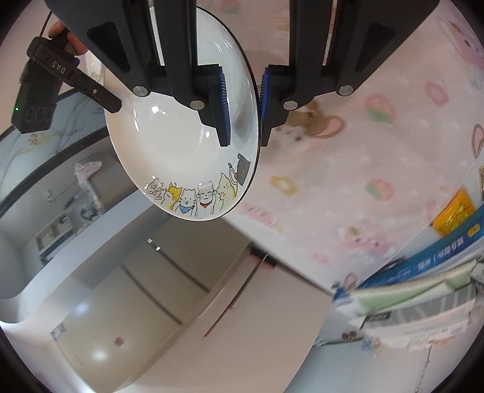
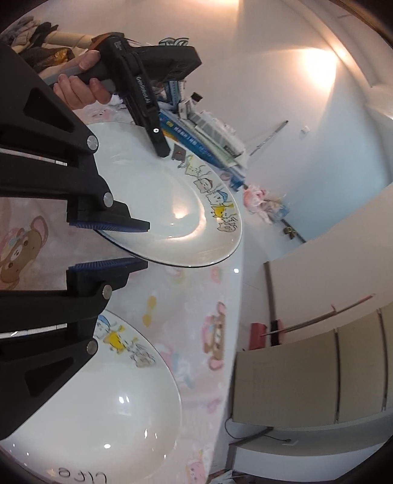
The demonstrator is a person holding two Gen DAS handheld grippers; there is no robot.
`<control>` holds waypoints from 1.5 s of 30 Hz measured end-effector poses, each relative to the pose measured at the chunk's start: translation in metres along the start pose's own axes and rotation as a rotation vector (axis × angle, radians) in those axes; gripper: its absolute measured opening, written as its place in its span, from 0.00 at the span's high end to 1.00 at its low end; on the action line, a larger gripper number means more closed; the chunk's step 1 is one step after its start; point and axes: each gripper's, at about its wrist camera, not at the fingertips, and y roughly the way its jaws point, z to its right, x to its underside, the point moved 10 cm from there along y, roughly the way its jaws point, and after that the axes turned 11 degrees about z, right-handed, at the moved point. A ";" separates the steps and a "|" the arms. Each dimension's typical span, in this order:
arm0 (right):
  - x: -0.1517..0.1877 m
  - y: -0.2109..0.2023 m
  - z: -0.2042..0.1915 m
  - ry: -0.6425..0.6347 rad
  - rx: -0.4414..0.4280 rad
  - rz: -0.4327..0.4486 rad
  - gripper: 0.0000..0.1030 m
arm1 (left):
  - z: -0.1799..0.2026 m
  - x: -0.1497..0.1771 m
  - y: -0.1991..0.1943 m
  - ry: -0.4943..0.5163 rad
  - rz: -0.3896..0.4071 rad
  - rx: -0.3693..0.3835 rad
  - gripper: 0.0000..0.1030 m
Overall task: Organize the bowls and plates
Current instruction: 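Lift the cartoon plate with both grippers and carry it over the 'life' plate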
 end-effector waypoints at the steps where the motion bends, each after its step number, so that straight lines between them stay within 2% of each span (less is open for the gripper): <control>1: -0.005 -0.004 0.000 0.013 -0.005 0.015 0.85 | 0.008 -0.001 -0.003 0.015 0.008 0.013 0.84; 6: -0.020 -0.037 0.002 0.043 0.017 0.073 0.86 | 0.041 -0.003 -0.008 0.041 0.026 0.049 0.84; 12: -0.036 -0.088 0.011 0.017 0.094 0.134 0.87 | 0.096 0.009 -0.016 0.083 0.018 0.139 0.84; 16: -0.036 -0.125 0.024 0.012 0.163 0.158 0.86 | 0.137 0.030 -0.011 0.199 0.010 0.138 0.84; 19: -0.030 -0.148 0.044 0.025 0.235 0.172 0.86 | 0.163 0.056 -0.001 0.229 -0.064 0.196 0.84; 22: -0.020 -0.161 0.065 0.072 0.261 0.171 0.86 | 0.175 0.078 0.008 0.268 -0.113 0.204 0.84; 27: 0.006 -0.157 0.095 0.074 0.366 0.108 0.86 | 0.177 0.112 0.028 0.343 -0.200 0.178 0.83; 31: 0.020 -0.151 0.111 0.136 0.322 0.093 0.85 | 0.169 0.118 0.032 0.381 -0.234 0.182 0.83; 35: 0.024 -0.142 0.105 0.138 0.287 0.089 0.85 | 0.156 0.113 0.036 0.354 -0.237 0.169 0.83; 38: 0.027 -0.135 0.101 0.106 0.310 0.072 0.84 | 0.150 0.115 0.041 0.342 -0.252 0.162 0.83; 45: 0.034 -0.131 0.114 0.147 0.319 0.095 0.84 | 0.150 0.126 0.053 0.355 -0.276 0.157 0.82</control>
